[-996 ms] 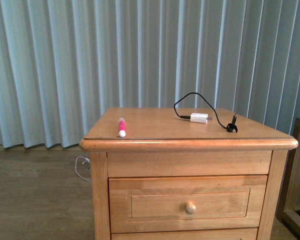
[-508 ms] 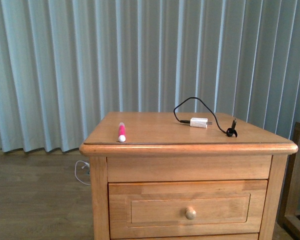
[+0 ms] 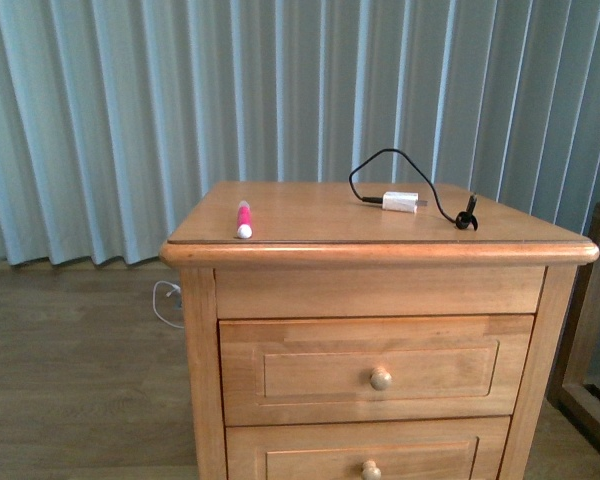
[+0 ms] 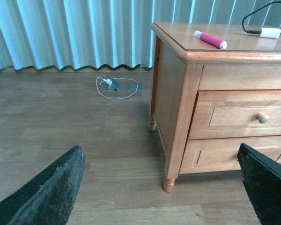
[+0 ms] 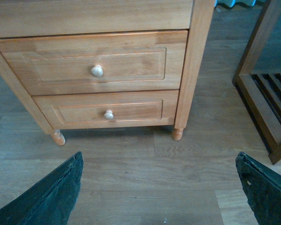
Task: Place pink marker in drawer with both arms
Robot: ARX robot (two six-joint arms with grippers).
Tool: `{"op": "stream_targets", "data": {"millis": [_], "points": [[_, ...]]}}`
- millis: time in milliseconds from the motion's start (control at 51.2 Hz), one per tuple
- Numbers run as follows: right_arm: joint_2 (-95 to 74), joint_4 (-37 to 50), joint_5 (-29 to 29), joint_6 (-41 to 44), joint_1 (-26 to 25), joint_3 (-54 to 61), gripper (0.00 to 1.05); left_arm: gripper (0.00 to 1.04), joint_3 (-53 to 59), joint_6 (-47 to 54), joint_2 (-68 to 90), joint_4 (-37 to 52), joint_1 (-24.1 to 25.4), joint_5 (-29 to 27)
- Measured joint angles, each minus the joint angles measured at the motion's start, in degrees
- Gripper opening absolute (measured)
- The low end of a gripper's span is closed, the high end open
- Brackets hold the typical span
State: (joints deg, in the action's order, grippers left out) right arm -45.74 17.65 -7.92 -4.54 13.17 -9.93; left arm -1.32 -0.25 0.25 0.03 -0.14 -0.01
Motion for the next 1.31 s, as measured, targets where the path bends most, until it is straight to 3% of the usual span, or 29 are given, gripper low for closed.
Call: {"op": "stream_targets", "data": {"millis": [176,390,898,1308], "points": [[-25.4,14.1,-3.4,-1.1,4.6,-8.2,0.96,0.99,0.0,0.0,0.0,0.0,0.0,0.0],[-48.8,20.7,-6.8,-2.7,8.9,-21.5,0.96,0.99,0.0,0.0,0.0,0.0,0.0,0.0],[-75.6,21.2,-10.0,-4.2,12.3,-49.2,0.96,0.99,0.0,0.0,0.0,0.0,0.0,0.0],[-88.2,21.5,-9.9,0.3,10.1,-62.3,0.96,0.99,0.0,0.0,0.0,0.0,0.0,0.0]]}}
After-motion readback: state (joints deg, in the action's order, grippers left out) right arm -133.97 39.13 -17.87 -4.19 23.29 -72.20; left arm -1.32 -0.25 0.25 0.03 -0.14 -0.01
